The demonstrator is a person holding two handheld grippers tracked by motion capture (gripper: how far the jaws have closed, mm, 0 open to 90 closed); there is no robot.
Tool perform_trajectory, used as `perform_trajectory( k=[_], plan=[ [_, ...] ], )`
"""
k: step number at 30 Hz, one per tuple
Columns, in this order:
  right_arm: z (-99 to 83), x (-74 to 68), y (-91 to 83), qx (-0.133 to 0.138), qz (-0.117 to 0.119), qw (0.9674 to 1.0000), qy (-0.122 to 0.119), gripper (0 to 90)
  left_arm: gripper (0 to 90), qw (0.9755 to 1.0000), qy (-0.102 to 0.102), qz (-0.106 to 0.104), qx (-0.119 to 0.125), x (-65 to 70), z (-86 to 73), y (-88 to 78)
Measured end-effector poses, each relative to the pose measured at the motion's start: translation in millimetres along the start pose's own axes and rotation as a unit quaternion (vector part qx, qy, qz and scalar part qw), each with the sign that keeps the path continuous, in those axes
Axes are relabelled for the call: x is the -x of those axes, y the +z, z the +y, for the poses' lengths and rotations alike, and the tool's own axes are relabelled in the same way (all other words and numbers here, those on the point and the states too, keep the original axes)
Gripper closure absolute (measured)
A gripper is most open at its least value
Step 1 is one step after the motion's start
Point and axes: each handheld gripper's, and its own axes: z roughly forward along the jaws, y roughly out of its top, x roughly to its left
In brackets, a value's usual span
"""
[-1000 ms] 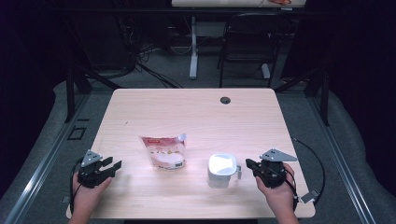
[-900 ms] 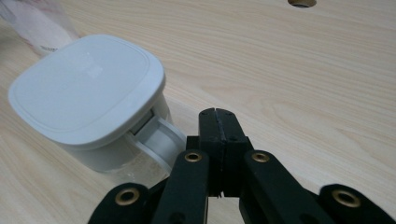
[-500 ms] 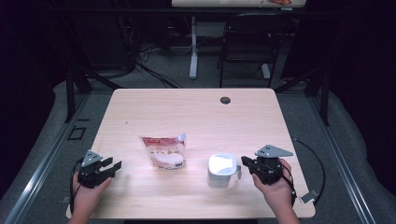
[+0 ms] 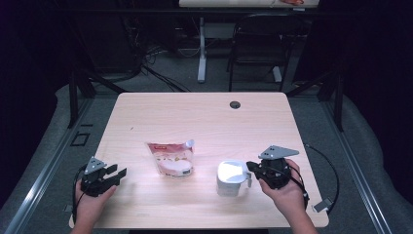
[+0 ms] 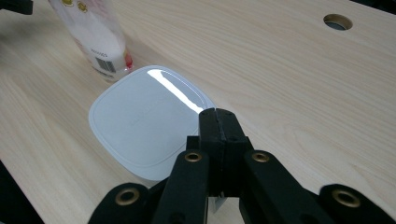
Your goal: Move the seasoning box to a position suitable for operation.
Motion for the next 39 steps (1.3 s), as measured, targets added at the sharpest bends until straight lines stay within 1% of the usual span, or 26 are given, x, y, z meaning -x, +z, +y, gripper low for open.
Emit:
perform_trajectory(
  k=[2, 3, 4, 8, 10, 14, 17, 18, 20, 21, 24, 33, 36, 39],
  plan=[
    [1.1, -0.3, -0.2, -0.003, 0.001, 1.0, -0.002, 90.0, 54.7, 1.0, 0.001, -0.001, -0.003, -0.3, 0.2, -0.5],
    [2.8, -0.7, 0.8, -0.01, 0.008, 0.9999, -0.003, 90.0, 54.6, 1.0, 0.001, -0.001, -0.003, -0.4, 0.2, -0.5],
    [3.5, -0.9, 0.9, -0.014, 0.009, 0.9999, -0.004, 90.0, 54.7, 1.0, 0.0, -0.001, -0.002, -0.3, 0.1, -0.4],
    [4.9, -2.1, 2.1, -0.021, 0.014, 0.9997, -0.004, 90.0, 54.7, 1.0, 0.001, -0.002, -0.003, -0.1, 0.1, -0.5],
    [5.4, -3.3, 4.5, -0.029, 0.018, 0.9994, -0.005, 90.0, 54.6, 1.0, 0.0, 0.0, 0.001, 0.3, -0.2, 0.3],
    [5.4, -4.8, 7.0, -0.033, 0.019, 0.9992, -0.005, 90.0, 54.6, 1.0, 0.001, -0.001, 0.0, 0.1, -0.2, 0.0],
    [5.6, -4.5, 8.4, -0.039, 0.013, 0.9992, -0.001, 90.0, 54.7, 1.0, 0.001, -0.001, -0.003, 0.0, 0.0, -0.2],
    [5.3, -3.9, 8.8, -0.037, 0.011, 0.9992, 0.004, 90.0, 54.6, 1.0, 0.001, 0.0, 0.001, 0.2, -0.2, 0.2],
    [5.2, -3.6, 8.9, -0.038, 0.01, 0.9992, 0.006, 89.8, 54.6, 1.0, 0.001, 0.0, 0.0, 0.2, -0.2, 0.2],
    [4.4, -3.2, 9.4, -0.037, 0.009, 0.9992, 0.014, 87.8, 54.6, 1.0, 0.001, 0.0, 0.001, 0.3, -0.3, 0.2],
    [3.1, -2.9, 10.5, -0.037, 0.009, 0.9991, 0.021, 86.2, 54.6, 1.0, 0.001, -0.001, 0.0, 0.2, -0.2, -0.1],
    [2.6, -2.4, 11.7, -0.039, 0.009, 0.9989, 0.025, 83.6, 54.6, 1.0, 0.002, 0.0, 0.001, 0.4, -0.2, 0.2],
    [1.9, -1.9, 12.2, -0.033, 0.009, 0.9989, 0.031, 82.8, 54.6, 1.0, 0.001, -0.001, 0.0, 0.2, -0.3, 0.0],
    [1.7, -0.9, 11.7, -0.036, 0.012, 0.9989, 0.029, 82.9, 54.6, 1.0, 0.002, 0.0, 0.0, 0.1, -0.2, -0.3]
  ],
)
